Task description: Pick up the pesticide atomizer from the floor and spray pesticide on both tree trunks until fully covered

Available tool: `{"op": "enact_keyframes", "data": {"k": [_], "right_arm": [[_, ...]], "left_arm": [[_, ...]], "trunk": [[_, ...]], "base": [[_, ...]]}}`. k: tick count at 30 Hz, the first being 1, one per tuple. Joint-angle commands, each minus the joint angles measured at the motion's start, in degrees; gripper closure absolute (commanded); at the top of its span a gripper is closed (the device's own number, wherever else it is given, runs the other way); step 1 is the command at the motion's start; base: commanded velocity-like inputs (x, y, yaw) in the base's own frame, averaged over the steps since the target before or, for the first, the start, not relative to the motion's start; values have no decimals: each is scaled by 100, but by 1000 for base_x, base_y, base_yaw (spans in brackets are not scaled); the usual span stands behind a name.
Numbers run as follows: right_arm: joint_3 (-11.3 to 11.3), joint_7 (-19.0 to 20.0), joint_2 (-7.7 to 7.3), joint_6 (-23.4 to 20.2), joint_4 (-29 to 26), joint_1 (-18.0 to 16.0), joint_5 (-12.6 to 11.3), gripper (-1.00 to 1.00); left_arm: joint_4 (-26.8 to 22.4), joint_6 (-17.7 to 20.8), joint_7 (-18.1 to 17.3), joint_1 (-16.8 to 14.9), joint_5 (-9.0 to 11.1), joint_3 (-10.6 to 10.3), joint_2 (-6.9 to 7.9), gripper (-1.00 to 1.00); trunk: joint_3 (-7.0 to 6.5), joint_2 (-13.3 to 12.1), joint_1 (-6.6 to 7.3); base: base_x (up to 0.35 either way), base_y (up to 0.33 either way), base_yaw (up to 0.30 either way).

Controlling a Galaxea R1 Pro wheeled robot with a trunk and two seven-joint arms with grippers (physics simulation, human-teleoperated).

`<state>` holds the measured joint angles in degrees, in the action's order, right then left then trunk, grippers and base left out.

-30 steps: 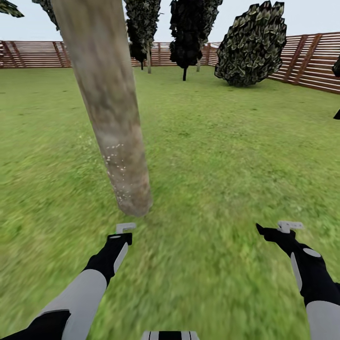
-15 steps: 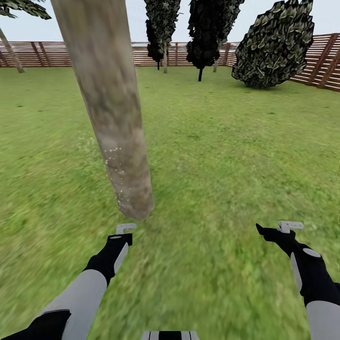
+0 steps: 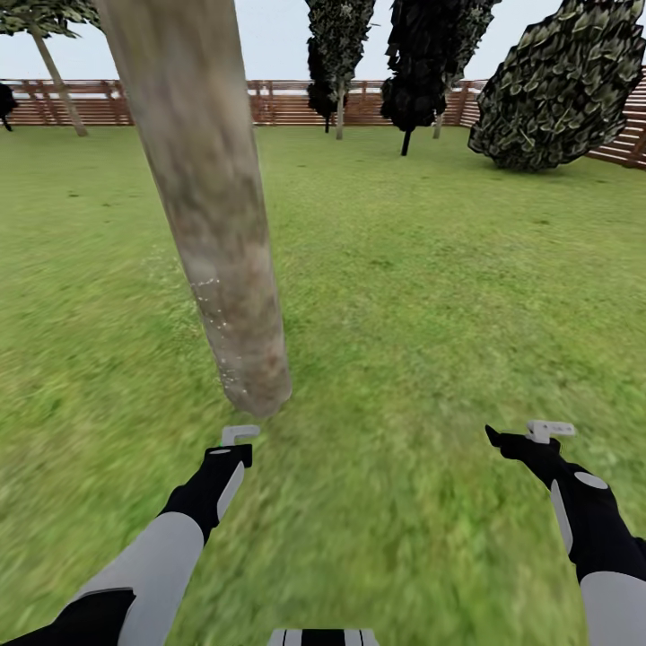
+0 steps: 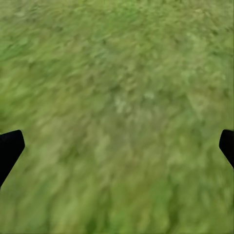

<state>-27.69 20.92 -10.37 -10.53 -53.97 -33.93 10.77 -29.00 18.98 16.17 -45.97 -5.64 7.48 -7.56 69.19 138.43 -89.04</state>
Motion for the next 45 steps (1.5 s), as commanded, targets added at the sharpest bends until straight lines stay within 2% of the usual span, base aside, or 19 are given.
{"op": "enact_keyframes", "data": {"k": [1, 16, 27, 32, 39, 45], "right_arm": [[0, 0, 0, -1, 0, 0, 2, -100], [0, 0, 9, -1, -7, 0, -4, -100], [0, 0, 9, -2, -9, 0, -4, -100], [0, 0, 7, 6, -13, 0, -4, -100], [0, 0, 5, -2, -2, 0, -4, -100], [0, -6, 9, -2, -29, 0, -4, -100]], "left_arm": [[0, 0, 1, 0, -5, -1, 0, 100], [8, 0, 1, 1, 1, -1, -1, 100], [8, 0, -5, 1, -7, -1, -17, 100], [11, 0, -8, 1, -7, -1, -18, 100], [10, 0, -8, 0, 1, -1, -18, 100], [16, 0, -8, 4, 1, 5, -18, 100]], "trunk": [[0, 0, 0], [0, 0, 0], [0, 0, 0], [0, 0, 0], [0, 0, 0], [2, 0, 0]], "base": [[15, -286, 277], [122, -286, 278], [13, -286, 268], [53, -286, 43], [59, -281, -244], [1, -173, -28]]}}
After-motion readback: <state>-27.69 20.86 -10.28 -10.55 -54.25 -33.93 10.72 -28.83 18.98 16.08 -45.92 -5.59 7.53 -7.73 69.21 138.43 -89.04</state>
